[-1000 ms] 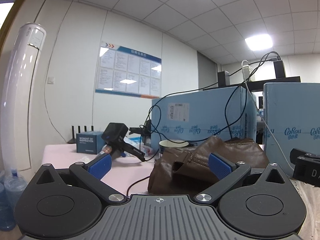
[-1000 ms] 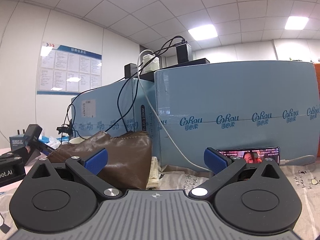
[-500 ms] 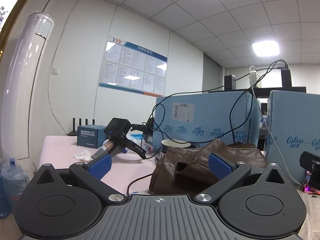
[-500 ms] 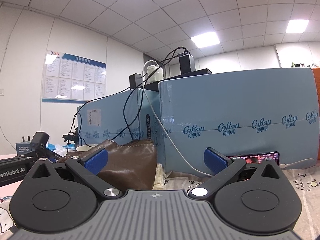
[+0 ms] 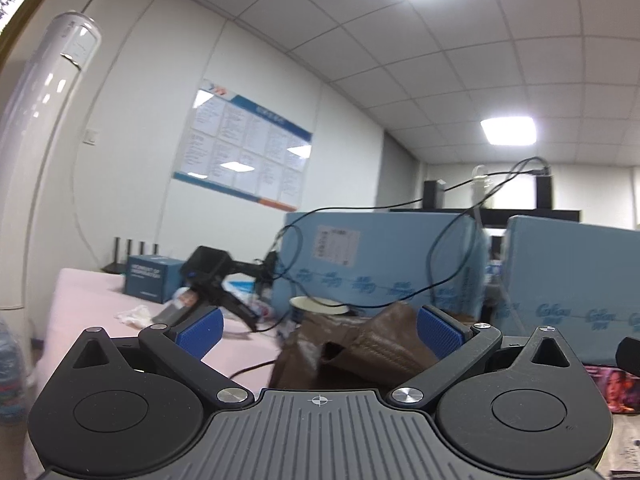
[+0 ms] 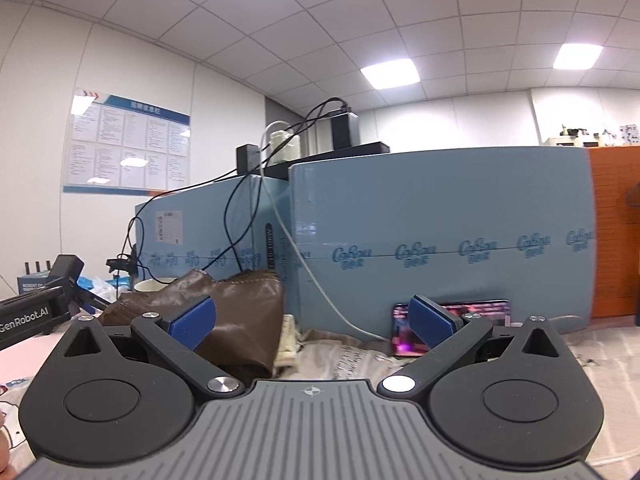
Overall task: Fold clothes
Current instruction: 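Swing both tools toward the pink sweater on the cloth-covered table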
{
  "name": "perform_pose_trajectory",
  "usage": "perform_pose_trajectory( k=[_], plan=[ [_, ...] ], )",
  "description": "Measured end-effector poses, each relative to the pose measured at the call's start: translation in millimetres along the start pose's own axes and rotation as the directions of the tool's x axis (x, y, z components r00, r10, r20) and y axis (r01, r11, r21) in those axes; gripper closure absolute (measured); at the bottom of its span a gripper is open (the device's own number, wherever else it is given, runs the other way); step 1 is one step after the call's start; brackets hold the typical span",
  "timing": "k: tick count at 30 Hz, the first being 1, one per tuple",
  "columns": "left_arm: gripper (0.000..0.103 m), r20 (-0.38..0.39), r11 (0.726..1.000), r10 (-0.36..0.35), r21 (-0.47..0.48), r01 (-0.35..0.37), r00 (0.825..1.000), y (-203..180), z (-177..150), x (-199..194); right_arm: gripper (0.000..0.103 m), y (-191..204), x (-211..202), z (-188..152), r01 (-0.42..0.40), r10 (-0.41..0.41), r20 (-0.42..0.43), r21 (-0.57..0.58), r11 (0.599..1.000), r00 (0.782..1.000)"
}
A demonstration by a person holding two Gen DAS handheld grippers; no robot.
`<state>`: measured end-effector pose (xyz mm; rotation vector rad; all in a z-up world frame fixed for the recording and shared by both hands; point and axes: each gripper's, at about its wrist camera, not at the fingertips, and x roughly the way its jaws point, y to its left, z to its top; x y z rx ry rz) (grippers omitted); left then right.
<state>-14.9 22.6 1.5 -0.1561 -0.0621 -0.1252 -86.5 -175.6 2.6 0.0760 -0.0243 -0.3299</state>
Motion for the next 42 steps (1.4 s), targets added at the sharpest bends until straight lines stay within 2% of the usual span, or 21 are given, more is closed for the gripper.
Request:
perform_pose_trajectory(
  k=[4,9,12,16,20,23,26,28,30,32,35,36,39,42],
  plan=[
    [0.0,0.026,0.994,-0.109,0.0,0.109,0.994,-3,4,-8,0.0,-8,-22,4,0.026,-0.026,0.007,-0.004,1.0,1.0],
    [0.0,0.018,0.97,-0.242,0.029,0.241,0.97,-22,9,-17,0.0,-27,-48,9,0.072,-0.072,0.018,0.018,0.997,0.997],
    [0.0,0.04,0.938,-0.347,0.037,0.345,0.937,-37,12,-27,0.0,-43,-68,12,0.099,-0.1,0.038,0.029,0.995,0.994],
    [0.0,0.048,0.872,-0.484,0.103,0.478,0.874,-69,13,-43,0.0,-67,-95,16,0.155,-0.156,0.067,0.025,0.988,0.985],
    [0.0,0.031,0.783,-0.615,0.145,0.605,0.788,-105,8,-57,0.0,-95,-120,18,0.235,-0.237,0.081,0.028,0.971,0.968],
    [0.0,-0.023,0.71,-0.695,0.135,0.691,0.718,-130,6,-61,0.0,-118,-138,18,0.307,-0.307,0.084,0.013,0.952,0.948],
    [0.0,-0.051,0.635,-0.765,0.113,0.765,0.642,-155,3,-67,0.0,-143,-155,18,0.392,-0.39,0.078,-0.002,0.92,0.917],
    [0.0,-0.075,0.583,-0.805,0.091,0.807,0.589,-172,2,-68,0.0,-161,-168,19,0.455,-0.454,0.069,-0.006,0.89,0.888],
    [0.0,-0.116,0.525,-0.841,0.061,0.849,0.528,-190,0,-69,0.0,-182,-177,20,0.524,-0.523,0.045,-0.014,0.852,0.851],
    [0.0,-0.171,0.464,-0.872,0.007,0.886,0.458,-209,-2,-66,0.0,-201,-183,22,0.592,-0.592,0.021,-0.032,0.805,0.806],
    [0.0,-0.247,0.38,-0.906,-0.116,0.917,0.344,-234,-9,-58,0.0,-233,-189,26,0.699,-0.7,-0.019,-0.05,0.714,0.714],
    [0.0,-0.265,0.358,-0.912,-0.146,0.922,0.312,-242,-12,-58,0.0,-244,-189,28,0.723,-0.725,-0.038,-0.053,0.688,0.688],
    [0.0,-0.315,0.315,-0.917,-0.2,0.928,0.243,-266,-23,-61,0.0,-281,-182,30,0.783,-0.785,-0.086,-0.061,0.618,0.613],
    [0.0,-0.359,0.306,-0.908,-0.22,0.926,0.215,-289,-34,-65,0.0,-316,-169,29,0.827,-0.823,-0.132,-0.039,0.561,0.552]
  ],
)
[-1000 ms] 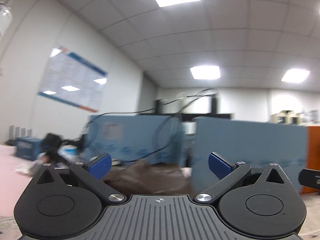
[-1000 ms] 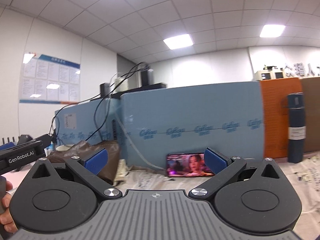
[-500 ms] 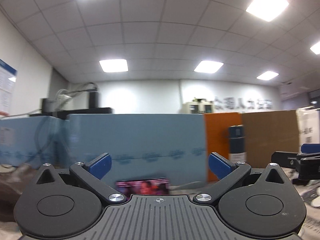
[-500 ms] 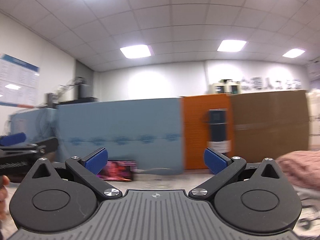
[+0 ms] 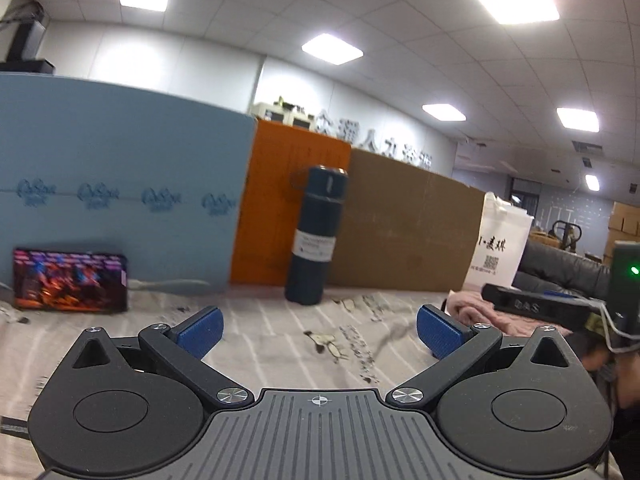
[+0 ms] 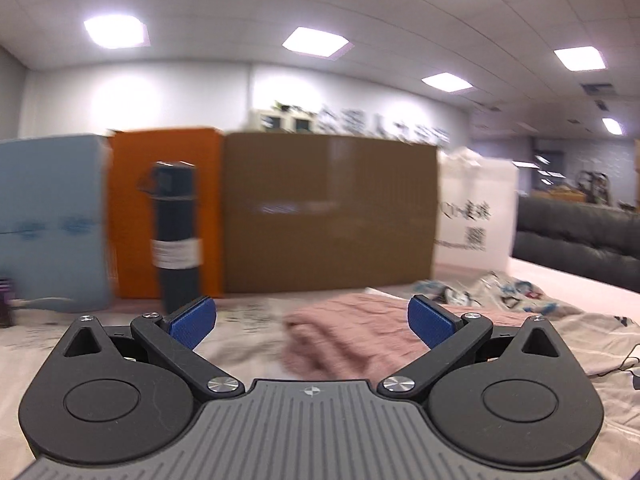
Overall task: Fold clothes
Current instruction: 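Swing both tools toward the pink sweater on the cloth-covered table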
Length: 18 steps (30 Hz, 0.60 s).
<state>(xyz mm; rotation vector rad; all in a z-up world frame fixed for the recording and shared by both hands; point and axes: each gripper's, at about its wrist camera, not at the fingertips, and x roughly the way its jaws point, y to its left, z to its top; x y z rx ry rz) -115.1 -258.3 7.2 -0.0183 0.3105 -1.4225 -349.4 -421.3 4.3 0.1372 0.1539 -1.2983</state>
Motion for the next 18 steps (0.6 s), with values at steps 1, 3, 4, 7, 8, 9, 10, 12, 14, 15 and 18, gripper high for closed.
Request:
perform_pose_trajectory(
  k=[1,3,4,7,8,9,10,12,14,15,18],
  plan=[
    [0.0,-0.016,1.0,-0.005,-0.008,0.004,1.0,-2,-1,7,0.0,-3,11,1,0.014,-0.013,-0.018,0.021,1.0,1.0],
    [0.0,-0.04,0.999,-0.026,-0.029,0.025,0.999,-6,-2,21,0.0,-7,32,1,0.038,-0.034,-0.059,0.057,0.998,0.998],
    [0.0,-0.051,0.999,-0.035,-0.038,0.033,0.998,-9,-2,26,0.0,-8,44,1,0.049,-0.043,-0.082,0.069,0.996,0.996],
    [0.0,-0.066,0.998,-0.043,-0.051,0.04,0.997,-16,-5,38,0.003,-9,68,-5,0.09,-0.077,-0.143,0.091,0.992,0.987],
    [0.0,-0.068,0.998,-0.045,-0.055,0.041,0.997,-18,-4,40,0.003,-11,73,-8,0.104,-0.088,-0.161,0.097,0.99,0.983],
    [0.0,-0.07,0.997,-0.048,-0.06,0.044,0.996,-19,-4,42,0.004,-13,76,-12,0.108,-0.09,-0.169,0.098,0.989,0.982],
    [0.0,-0.074,0.997,-0.054,-0.062,0.049,0.996,-20,-5,46,0.011,-15,80,-16,0.11,-0.091,-0.174,0.099,0.989,0.98],
    [0.0,-0.083,0.996,-0.063,-0.066,0.058,0.995,-23,-5,51,0.031,-21,80,-20,0.129,-0.107,-0.165,0.133,0.983,0.981],
    [0.0,-0.089,0.996,-0.07,-0.067,0.064,0.994,-26,-6,57,0.056,-30,76,-21,0.139,-0.112,-0.153,0.179,0.974,0.982],
    [0.0,-0.093,0.995,-0.073,-0.068,0.067,0.993,-27,-7,59,0.07,-35,73,-20,0.135,-0.106,-0.146,0.208,0.969,0.984],
    [0.0,-0.108,0.994,-0.085,-0.072,0.077,0.99,-30,-10,67,0.085,-50,60,-16,0.109,-0.077,-0.122,0.286,0.952,0.99]
  ],
)
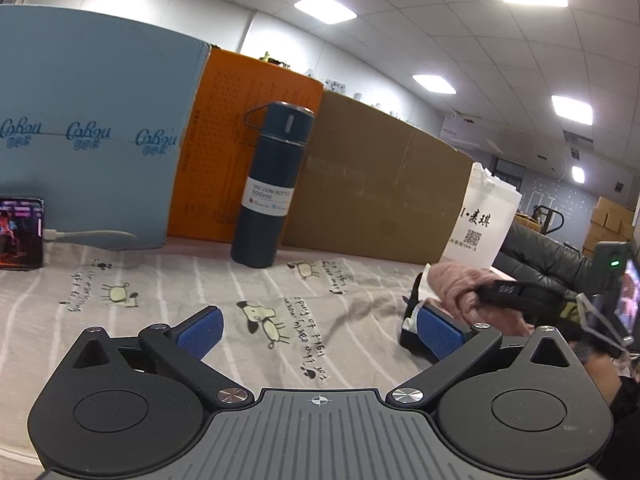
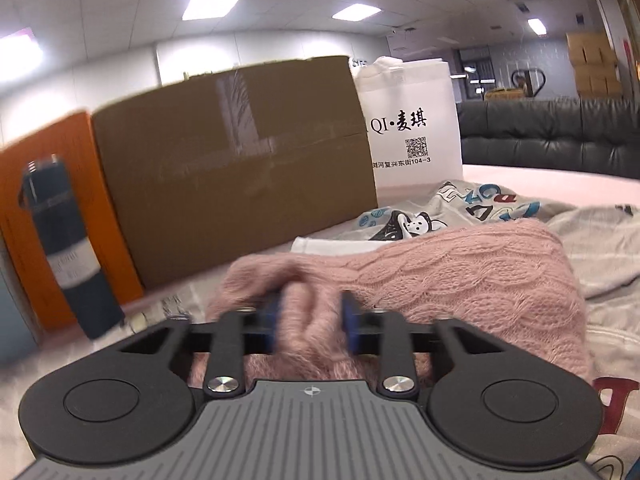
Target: Fold clothes
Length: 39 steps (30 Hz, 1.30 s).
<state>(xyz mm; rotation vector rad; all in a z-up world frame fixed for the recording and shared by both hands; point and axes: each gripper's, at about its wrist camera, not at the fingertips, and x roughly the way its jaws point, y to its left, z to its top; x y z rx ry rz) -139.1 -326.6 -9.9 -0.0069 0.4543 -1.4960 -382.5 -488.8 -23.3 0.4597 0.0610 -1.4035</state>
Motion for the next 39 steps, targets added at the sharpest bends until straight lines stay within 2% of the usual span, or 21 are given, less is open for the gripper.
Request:
perform_pose_trajectory(
  k=[5,10,12,17,20,22,25,28,31,35,38,39],
  plan=[
    [0.0,-0.015,1.0,-0.018,0.001,0.018,1.0,-6,-3,13,0.088,-21,-45,16,-0.085,0.075,0.109,0.084,0.993,0.991],
    [0.0,-0.015,0.999,-0.038,0.015,0.038,0.999,-17,-4,26,0.088,-48,-99,29,-0.122,0.086,0.238,0.142,0.982,0.967],
    [0.0,-0.003,0.998,-0.047,0.037,0.047,0.999,-25,-3,31,0.088,-61,-115,33,-0.12,0.069,0.284,0.167,0.979,0.956],
    [0.0,0.038,0.981,-0.077,0.18,0.069,0.996,-53,-3,45,0.088,-92,-139,35,-0.046,-0.022,0.349,0.186,0.981,0.937],
    [0.0,0.042,0.972,-0.126,0.207,0.115,0.991,-63,0,54,0.088,-111,-145,33,0.0,-0.078,0.359,0.212,0.977,0.93],
    [0.0,0.024,0.97,-0.158,0.193,0.15,0.987,-65,3,63,0.088,-123,-149,30,0.023,-0.108,0.363,0.229,0.973,0.925],
    [0.0,-0.021,0.971,-0.219,0.094,0.22,0.976,-66,9,82,0.088,-136,-151,24,0.061,-0.149,0.361,0.243,0.968,0.921],
    [0.0,-0.053,0.966,-0.258,0.01,0.259,0.965,-72,13,101,0.088,-149,-149,19,0.088,-0.177,0.35,0.256,0.963,0.92],
    [0.0,-0.09,0.959,-0.27,0.059,0.276,0.959,-93,7,116,0.088,-158,-142,14,0.101,-0.188,0.327,0.266,0.959,0.926],
    [0.001,-0.165,0.934,-0.28,0.181,0.308,0.946,-125,-3,140,0.088,-165,-130,11,0.105,-0.183,0.3,0.259,0.96,0.936],
    [0.005,-0.203,0.91,-0.321,0.204,0.361,0.925,-138,-8,149,0.087,-167,-126,8,0.106,-0.175,0.291,0.238,0.966,0.941],
    [0.013,-0.215,0.905,-0.326,0.212,0.37,0.921,-142,-11,152,0.086,-167,-125,8,0.107,-0.172,0.287,0.229,0.968,0.942]
  ],
)
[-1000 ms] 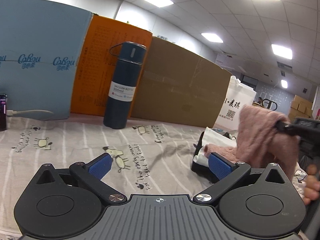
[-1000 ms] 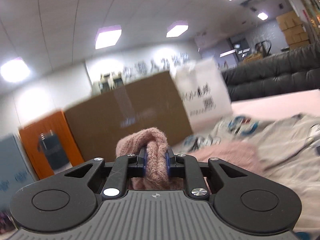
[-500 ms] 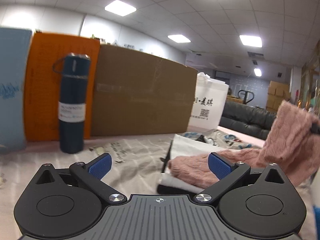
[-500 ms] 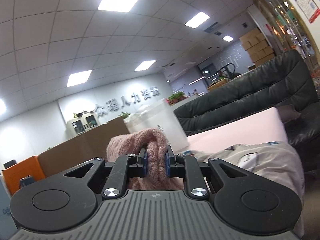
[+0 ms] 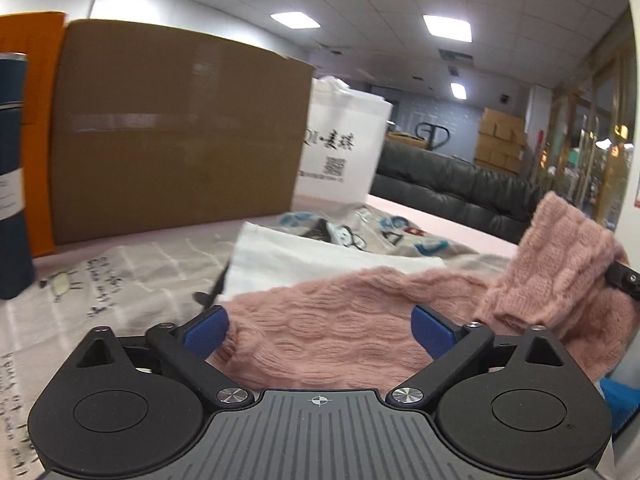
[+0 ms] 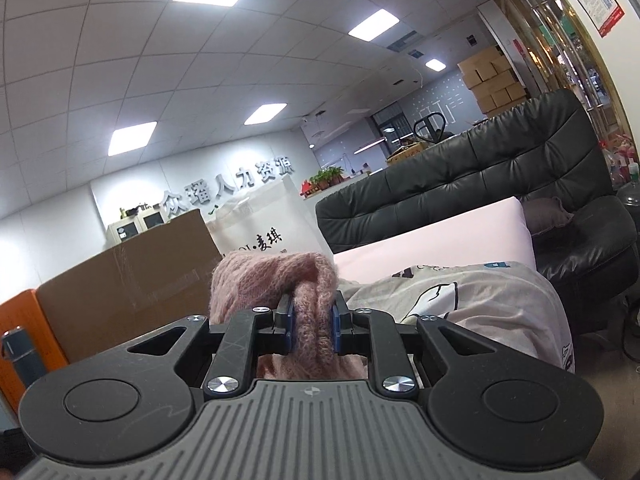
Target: Fold clothes
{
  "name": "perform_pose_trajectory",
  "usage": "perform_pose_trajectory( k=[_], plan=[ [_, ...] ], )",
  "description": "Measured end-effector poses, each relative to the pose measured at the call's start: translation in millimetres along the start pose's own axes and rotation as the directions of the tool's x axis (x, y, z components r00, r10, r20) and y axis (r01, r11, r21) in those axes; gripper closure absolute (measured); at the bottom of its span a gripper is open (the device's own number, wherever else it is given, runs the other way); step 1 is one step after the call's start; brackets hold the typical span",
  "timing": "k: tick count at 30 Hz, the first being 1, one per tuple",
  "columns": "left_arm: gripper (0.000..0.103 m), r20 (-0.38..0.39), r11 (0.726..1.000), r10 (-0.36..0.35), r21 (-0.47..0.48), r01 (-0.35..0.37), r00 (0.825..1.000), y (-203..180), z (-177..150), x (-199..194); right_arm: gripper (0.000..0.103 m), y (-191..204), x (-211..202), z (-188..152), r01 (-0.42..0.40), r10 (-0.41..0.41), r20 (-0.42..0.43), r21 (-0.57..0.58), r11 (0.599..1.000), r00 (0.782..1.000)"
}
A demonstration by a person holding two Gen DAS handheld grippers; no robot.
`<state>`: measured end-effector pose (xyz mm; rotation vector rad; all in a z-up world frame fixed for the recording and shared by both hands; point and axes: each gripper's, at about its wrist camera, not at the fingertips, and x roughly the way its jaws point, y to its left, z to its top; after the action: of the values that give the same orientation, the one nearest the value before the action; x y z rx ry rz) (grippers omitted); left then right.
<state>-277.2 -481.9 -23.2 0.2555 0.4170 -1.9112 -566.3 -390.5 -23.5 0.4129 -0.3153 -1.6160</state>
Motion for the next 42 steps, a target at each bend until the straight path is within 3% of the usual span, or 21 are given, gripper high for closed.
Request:
perform_pose_trajectory(
  k=[3,5,7,10,15,17,19,20,23,25,27,30,32,33,34,37,42],
  plan=[
    [0.047,-0.05,0.999,0.028,0.047,-0.026,0.998,-9,-7,12,0.083,2,0,-5,-0.015,0.015,-0.017,-0.021,1.0,1.0],
    [0.055,-0.083,0.997,0.045,0.064,-0.04,0.995,-11,-9,17,0.081,3,3,-8,-0.021,0.02,-0.027,-0.035,0.999,0.999],
    [0.078,-0.095,0.996,0.071,0.067,-0.065,0.993,-11,-9,18,0.08,5,4,-11,-0.029,0.027,-0.036,-0.051,0.998,0.999],
    [0.087,-0.083,0.996,0.081,0.042,-0.077,0.993,-4,-9,14,0.08,8,7,-13,-0.035,0.032,-0.038,-0.071,0.997,0.999],
    [0.08,-0.044,0.991,0.136,0.016,-0.135,0.99,4,-7,4,0.08,9,8,-12,-0.03,0.028,-0.037,-0.081,0.996,0.999],
    [0.065,-0.039,0.988,0.154,-0.001,-0.154,0.987,6,-5,4,0.08,9,8,-11,-0.032,0.029,-0.037,-0.082,0.996,0.999],
    [0.025,-0.032,0.982,0.188,0.017,-0.187,0.982,3,-3,7,0.08,9,9,-11,-0.035,0.032,-0.037,-0.088,0.996,0.999],
    [0.019,-0.032,0.978,0.205,0.037,-0.203,0.978,0,-3,9,0.08,10,10,-12,-0.036,0.033,-0.037,-0.09,0.995,0.999],
    [0.013,-0.073,0.976,0.211,0.075,-0.206,0.975,-5,-1,19,0.08,10,13,-14,-0.043,0.04,-0.041,-0.093,0.995,0.998],
    [0.008,-0.12,0.981,0.192,0.052,-0.187,0.974,-4,0,27,0.08,11,16,-15,-0.047,0.042,-0.047,-0.095,0.994,0.998],
    [0.008,-0.09,0.985,0.175,0.023,-0.173,0.981,-6,-3,28,0.08,13,20,-17,-0.051,0.046,-0.054,-0.098,0.994,0.997],
    [0.009,-0.025,0.975,0.194,0.114,-0.191,0.981,-25,-5,25,0.08,15,24,-19,-0.056,0.05,-0.062,-0.105,0.993,0.997],
    [0.018,0.026,0.955,0.204,0.214,-0.205,0.979,-41,-7,23,0.079,15,27,-19,-0.057,0.05,-0.068,-0.105,0.993,0.996],
    [0.038,0.048,0.942,0.207,0.261,-0.213,0.977,-48,-8,22,0.079,16,28,-19,-0.058,0.051,-0.07,-0.105,0.993,0.996],
    [0.064,0.055,0.931,0.211,0.294,-0.218,0.976,-53,-9,23,0.079,16,28,-19,-0.057,0.05,-0.069,-0.108,0.993,0.996],
    [0.101,0.034,0.93,0.183,0.317,-0.184,0.983,-59,-11,23,0.079,16,28,-17,-0.053,0.046,-0.065,-0.12,0.991,0.997],
    [0.103,0.144,0.935,0.185,0.277,-0.219,0.972,-57,-4,-1,0.085,16,20,-11,-0.064,0.06,-0.037,-0.137,0.989,0.998]
  ],
)
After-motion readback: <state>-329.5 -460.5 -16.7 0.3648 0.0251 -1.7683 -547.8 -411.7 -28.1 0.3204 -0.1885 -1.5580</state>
